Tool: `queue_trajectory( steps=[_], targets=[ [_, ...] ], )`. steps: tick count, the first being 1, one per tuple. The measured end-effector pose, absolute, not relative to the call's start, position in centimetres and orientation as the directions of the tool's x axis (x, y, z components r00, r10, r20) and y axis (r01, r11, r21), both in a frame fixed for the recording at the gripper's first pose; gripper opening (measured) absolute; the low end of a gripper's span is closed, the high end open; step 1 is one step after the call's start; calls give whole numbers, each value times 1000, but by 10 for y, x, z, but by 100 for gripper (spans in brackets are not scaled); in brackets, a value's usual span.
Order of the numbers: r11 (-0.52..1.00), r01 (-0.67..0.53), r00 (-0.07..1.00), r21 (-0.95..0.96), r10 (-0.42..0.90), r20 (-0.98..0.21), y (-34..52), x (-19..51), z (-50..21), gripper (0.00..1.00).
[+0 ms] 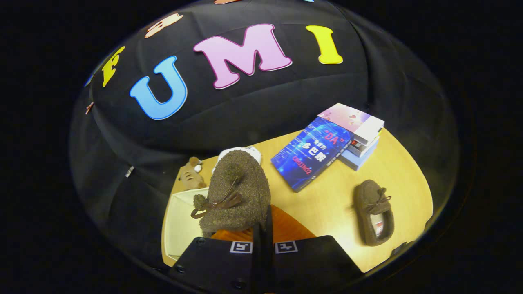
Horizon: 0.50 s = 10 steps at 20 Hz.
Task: Open the storage box then place both shoes into the box .Put the left shoe in first, then the right shoe, with the right side of both shoes facing outward in a uniform manner.
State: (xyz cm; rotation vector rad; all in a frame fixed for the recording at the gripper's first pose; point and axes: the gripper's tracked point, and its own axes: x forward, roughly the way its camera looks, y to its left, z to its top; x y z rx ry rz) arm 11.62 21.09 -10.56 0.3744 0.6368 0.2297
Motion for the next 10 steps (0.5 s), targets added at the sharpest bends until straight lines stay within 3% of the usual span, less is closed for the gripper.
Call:
queue_trajectory(
  steps=[6, 10],
  targets=[
    [885, -185, 732, 428, 415, -541, 313, 107, -100, 5],
    [885, -171, 681, 433, 424, -597, 361, 96, -131, 5]
  ],
)
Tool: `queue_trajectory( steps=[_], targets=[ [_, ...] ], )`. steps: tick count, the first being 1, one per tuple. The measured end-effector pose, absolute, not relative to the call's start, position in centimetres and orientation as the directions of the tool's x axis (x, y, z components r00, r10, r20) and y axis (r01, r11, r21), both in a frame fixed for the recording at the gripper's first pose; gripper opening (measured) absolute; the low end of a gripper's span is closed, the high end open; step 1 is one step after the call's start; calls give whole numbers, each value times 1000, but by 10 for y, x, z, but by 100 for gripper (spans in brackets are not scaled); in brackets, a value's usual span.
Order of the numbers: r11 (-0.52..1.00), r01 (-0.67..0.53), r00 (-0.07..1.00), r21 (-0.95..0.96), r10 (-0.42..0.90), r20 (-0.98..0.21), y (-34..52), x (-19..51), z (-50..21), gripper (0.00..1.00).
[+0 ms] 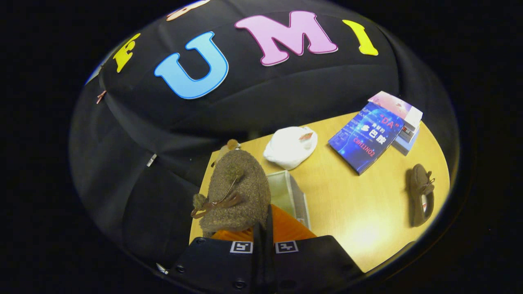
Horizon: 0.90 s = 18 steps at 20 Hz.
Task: Open the storage box then place both shoes into the box .Put the left shoe in first, then the right shoe, with the right side of both shoes facing outward in a uniform manner.
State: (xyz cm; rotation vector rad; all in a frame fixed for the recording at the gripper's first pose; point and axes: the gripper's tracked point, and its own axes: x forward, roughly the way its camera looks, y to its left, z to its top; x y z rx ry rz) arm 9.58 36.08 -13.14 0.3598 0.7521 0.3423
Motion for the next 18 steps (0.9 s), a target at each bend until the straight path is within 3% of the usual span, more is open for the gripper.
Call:
queue_trajectory(
  steps=[12, 18],
  targets=[
    [951, -71, 605, 300, 280, -746, 406, 113, -229, 8],
    [965, -100, 518, 241, 258, -815, 428, 105, -277, 20]
  ],
)
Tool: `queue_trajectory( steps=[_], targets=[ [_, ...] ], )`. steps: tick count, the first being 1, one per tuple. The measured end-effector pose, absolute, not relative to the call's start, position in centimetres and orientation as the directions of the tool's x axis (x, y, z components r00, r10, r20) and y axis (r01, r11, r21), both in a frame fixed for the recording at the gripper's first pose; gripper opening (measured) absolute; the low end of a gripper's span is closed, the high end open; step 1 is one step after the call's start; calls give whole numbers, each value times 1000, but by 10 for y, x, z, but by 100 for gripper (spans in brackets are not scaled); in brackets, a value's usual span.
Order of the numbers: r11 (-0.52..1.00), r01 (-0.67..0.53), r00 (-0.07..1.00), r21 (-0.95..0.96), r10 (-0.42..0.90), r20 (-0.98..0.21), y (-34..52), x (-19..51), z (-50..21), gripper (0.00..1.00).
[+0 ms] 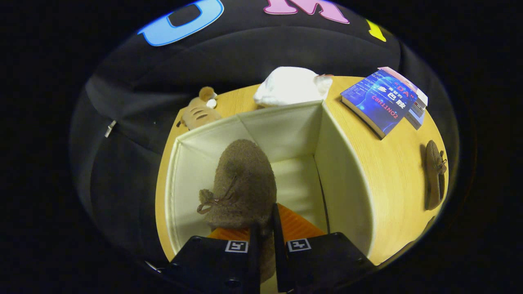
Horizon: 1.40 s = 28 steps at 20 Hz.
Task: Open the storage box then place both shoes into the box .Put the left shoe in first, then the right shoe, with the right side of both shoes facing outward in a uniform manner.
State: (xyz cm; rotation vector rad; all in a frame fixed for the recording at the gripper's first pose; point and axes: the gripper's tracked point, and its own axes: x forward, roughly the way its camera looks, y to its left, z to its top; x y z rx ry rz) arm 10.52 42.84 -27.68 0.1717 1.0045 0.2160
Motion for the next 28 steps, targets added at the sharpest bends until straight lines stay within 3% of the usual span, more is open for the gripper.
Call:
queue_trajectory(
  steps=[4, 7, 9, 13, 19, 24, 28],
  targets=[
    [942, -165, 448, 291, 334, -829, 446, 90, -283, 44],
    [904, -218, 432, 368, 428, -794, 450, 83, -257, 83],
    [884, -257, 451, 390, 466, -761, 439, 77, -229, 95],
    [867, -326, 541, 377, 498, -678, 379, 74, -168, 99],
    [932, -325, 702, 160, 351, -620, 207, 73, -127, 98],
    [970, -232, 766, -72, 136, -628, 49, 74, -160, 99],
    [988, -141, 737, -65, 61, -673, -34, 73, -209, 99]
  ],
)
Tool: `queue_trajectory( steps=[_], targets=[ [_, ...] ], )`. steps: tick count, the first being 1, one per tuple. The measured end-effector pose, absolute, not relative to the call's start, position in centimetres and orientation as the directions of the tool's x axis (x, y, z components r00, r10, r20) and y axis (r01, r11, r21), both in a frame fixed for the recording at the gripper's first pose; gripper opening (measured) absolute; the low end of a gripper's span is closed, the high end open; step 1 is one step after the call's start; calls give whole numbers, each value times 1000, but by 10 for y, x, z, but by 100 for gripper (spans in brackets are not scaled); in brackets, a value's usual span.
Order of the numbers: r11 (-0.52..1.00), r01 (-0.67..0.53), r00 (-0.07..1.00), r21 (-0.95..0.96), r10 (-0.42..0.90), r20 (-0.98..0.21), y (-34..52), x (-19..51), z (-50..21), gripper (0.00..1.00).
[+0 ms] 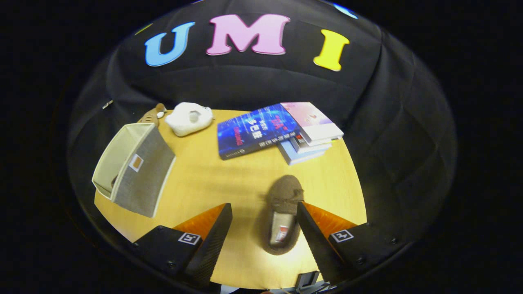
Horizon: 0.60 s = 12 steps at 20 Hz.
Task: Open the storage box then place both shoes into the box .Put the left shoe in first, then the right shoe, with the right side of both shoes facing outward in a uniform manner.
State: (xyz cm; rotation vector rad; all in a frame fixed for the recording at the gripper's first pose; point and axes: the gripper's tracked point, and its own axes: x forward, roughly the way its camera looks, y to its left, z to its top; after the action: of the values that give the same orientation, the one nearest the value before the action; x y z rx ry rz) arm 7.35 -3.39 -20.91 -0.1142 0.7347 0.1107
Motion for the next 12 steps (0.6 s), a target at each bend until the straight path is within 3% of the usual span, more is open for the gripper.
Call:
queue_trajectory(
  steps=[5, 12],
  targets=[
    [993, -90, 698, -82, 4, -716, -98, 89, -272, 99],
    [986, -127, 640, -110, -3, -768, -99, 125, -343, 99]
  ],
)
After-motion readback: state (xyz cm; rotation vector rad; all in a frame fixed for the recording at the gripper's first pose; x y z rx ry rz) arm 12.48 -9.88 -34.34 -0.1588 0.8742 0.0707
